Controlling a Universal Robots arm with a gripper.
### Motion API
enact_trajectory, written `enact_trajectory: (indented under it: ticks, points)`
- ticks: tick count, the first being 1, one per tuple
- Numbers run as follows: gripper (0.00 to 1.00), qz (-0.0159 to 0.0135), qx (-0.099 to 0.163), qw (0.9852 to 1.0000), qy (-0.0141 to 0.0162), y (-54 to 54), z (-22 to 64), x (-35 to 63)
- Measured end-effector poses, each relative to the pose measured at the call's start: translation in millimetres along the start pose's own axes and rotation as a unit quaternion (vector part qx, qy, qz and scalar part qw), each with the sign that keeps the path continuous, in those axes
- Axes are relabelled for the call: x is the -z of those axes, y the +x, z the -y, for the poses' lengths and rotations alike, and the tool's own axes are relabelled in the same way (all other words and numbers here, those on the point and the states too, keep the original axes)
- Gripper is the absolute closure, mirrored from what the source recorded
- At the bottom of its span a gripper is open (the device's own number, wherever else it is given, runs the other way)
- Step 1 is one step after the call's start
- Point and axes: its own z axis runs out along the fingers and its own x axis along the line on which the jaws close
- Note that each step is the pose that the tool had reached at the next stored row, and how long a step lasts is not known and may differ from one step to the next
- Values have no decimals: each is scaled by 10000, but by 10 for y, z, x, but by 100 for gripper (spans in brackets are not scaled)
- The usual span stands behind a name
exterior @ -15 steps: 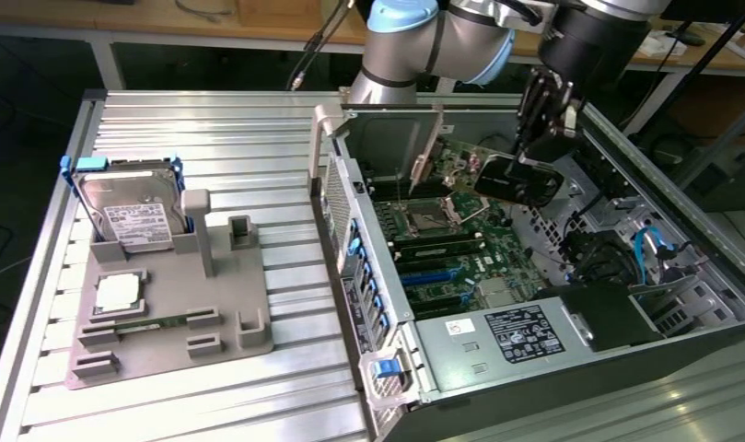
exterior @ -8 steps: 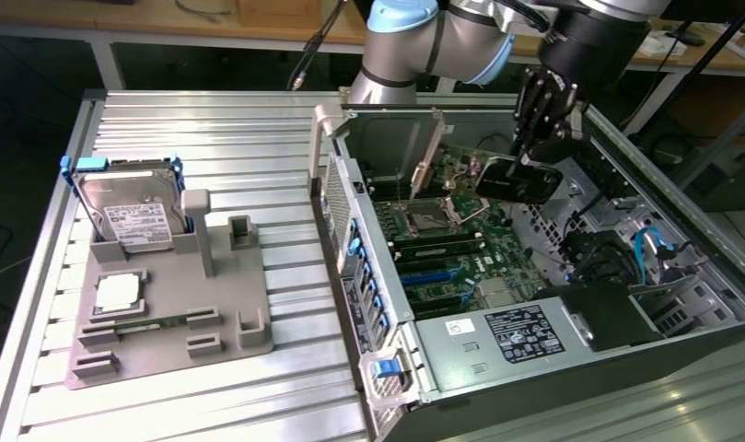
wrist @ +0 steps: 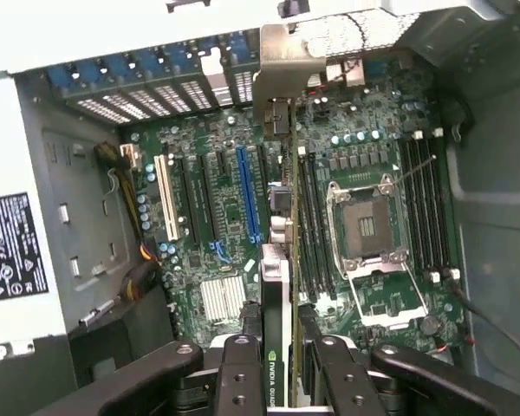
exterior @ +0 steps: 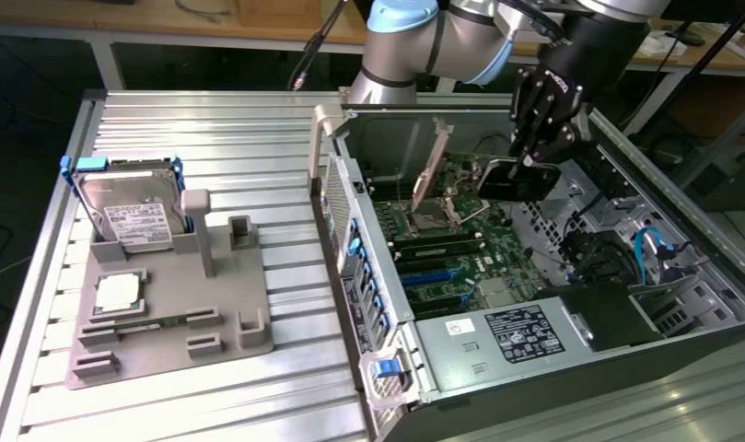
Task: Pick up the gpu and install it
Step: 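Insert the gpu into the slot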
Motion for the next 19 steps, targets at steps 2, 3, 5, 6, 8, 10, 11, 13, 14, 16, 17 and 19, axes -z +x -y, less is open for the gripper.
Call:
enact_trajectory:
  ticks: [2, 3, 5, 6, 8, 10, 11, 13, 14, 16, 17, 19]
  points:
    - [73, -2, 190, 9998, 4, 0, 0, -2]
    - [73, -2, 284, 9996, 5, 0, 0, -4]
    - [73, -5, 466, 9989, 9, -1, 0, -10]
    - [73, -5, 550, 9985, 10, -1, 0, -13]
    - [73, -7, 769, 9970, 14, 0, -2, -19]
    - [73, -7, 895, 9960, 17, -1, -2, -27]
    - [73, -8, 943, 9955, 18, 0, -3, -31]
    - [73, -8, 1063, 9943, 20, -1, -3, -42]
    - [73, -9, 1124, 9937, 21, -2, -4, -45]
    - [73, -8, 1254, 9921, 23, -3, -4, -51]
    - [73, -9, 1318, 9913, 25, -3, -4, -53]
    - [73, -9, 1356, 9908, 25, -4, -3, -54]
